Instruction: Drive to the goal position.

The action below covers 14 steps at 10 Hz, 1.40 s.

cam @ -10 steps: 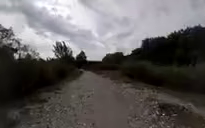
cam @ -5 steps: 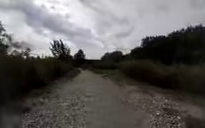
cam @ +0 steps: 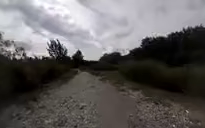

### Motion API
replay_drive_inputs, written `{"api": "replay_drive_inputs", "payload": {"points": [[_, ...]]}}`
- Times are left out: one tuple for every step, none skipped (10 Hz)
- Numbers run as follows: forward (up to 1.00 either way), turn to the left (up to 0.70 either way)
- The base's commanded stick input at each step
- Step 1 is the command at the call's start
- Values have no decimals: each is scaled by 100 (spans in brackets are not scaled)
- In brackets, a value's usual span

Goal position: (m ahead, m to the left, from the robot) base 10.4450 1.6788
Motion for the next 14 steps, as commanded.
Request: {"api": "replay_drive_inputs", "payload": {"points": [[85, 0], [85, 0], [85, 7], [85, 34], [85, 34], [85, 34], [85, 34], [85, 34], [85, 24], [85, 0], [85, 0], [85, 0], [85, 0], [85, 0]]}}
